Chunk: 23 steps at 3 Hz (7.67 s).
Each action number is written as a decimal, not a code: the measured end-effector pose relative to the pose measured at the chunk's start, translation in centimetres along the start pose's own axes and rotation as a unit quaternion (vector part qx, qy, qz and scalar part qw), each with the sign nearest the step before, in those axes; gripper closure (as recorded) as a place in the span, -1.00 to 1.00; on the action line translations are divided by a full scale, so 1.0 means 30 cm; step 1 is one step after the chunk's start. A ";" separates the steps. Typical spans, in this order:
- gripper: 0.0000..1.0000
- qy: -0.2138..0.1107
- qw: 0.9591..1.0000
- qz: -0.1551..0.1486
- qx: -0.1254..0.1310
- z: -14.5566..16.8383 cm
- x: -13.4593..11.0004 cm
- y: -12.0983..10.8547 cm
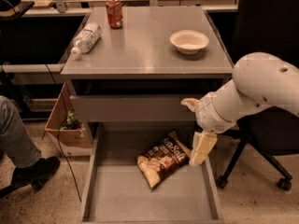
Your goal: Pick brown chip bag from middle drawer and place on counter
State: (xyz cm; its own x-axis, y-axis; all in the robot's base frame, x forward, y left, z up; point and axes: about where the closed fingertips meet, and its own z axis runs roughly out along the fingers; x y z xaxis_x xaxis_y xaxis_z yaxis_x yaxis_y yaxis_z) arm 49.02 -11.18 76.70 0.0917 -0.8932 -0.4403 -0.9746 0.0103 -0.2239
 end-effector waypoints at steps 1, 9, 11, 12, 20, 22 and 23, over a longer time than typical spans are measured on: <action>-1.00 0.000 1.000 0.000 0.000 0.000 0.000 0.000; -1.00 -0.128 0.990 -0.062 0.014 0.855 0.276 -0.014; -1.00 -0.195 0.981 -0.008 0.005 1.129 0.315 -0.101; -0.92 -0.196 0.980 0.022 -0.005 1.224 0.363 -0.116; 1.00 -0.072 0.994 -0.060 0.062 0.697 0.183 0.081; 1.00 -0.051 0.992 -0.083 0.081 0.598 0.139 0.048; 1.00 -0.026 0.993 -0.090 0.075 0.586 0.113 0.057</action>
Offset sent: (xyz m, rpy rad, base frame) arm 0.0007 0.0071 -0.0221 -0.0192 -0.0541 -0.0149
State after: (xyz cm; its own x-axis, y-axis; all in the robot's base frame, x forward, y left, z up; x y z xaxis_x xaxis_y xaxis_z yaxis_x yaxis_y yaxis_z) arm 51.25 -6.29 59.53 0.2757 -0.8618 -0.4257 -0.9002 -0.0762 -0.4287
